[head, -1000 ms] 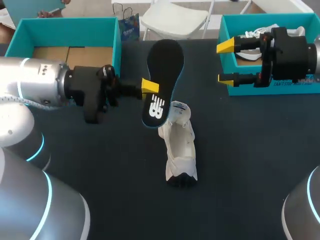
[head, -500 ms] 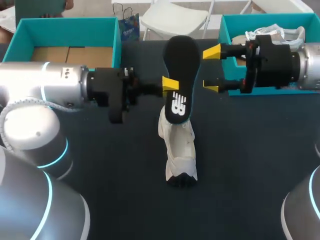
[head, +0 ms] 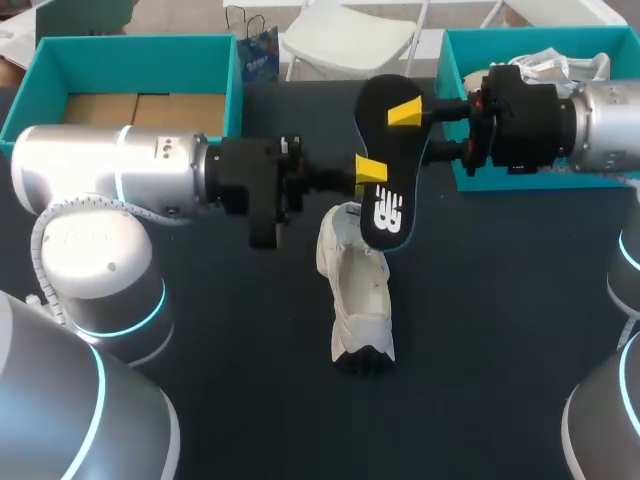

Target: Take the shoe out of the shoebox, open the shoe tongue, remove and reinsert the insole, then place the shoe into the shoebox

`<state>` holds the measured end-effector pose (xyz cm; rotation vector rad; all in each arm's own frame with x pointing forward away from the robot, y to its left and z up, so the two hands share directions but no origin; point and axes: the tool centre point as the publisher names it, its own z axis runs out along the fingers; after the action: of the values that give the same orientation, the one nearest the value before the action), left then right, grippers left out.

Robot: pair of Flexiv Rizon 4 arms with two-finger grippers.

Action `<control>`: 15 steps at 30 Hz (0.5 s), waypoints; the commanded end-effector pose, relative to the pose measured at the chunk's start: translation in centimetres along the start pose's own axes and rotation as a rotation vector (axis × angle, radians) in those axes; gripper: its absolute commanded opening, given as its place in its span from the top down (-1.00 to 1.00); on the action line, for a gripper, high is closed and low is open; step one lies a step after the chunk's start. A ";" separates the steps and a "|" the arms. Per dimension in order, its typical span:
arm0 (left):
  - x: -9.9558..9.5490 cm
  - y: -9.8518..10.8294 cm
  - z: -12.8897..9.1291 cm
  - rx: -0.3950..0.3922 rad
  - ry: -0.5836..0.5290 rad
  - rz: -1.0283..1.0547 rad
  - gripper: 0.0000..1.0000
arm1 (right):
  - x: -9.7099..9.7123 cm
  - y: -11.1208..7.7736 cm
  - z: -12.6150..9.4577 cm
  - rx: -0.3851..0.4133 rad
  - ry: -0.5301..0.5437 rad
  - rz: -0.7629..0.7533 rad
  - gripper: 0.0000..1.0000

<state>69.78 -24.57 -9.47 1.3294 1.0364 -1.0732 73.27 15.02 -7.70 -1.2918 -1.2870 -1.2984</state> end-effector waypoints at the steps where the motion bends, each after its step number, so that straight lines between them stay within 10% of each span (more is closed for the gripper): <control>1: 0.1 -0.3 0.0 -0.008 -0.002 0.003 1.00 | -0.2 0.1 0.3 0.000 0.000 0.003 0.19; 7: 0.0 -0.5 -0.4 -0.019 -0.006 0.004 1.00 | -0.5 0.1 0.1 -0.008 -0.004 0.015 0.26; 15: 0.1 -0.9 -0.4 -0.011 -0.013 -0.007 1.00 | -0.5 0.2 0.2 -0.005 -0.009 0.017 0.90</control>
<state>69.16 -24.32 -9.62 1.3118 1.0394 -1.0792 73.34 14.86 -8.16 -1.3099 -1.2770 -1.2884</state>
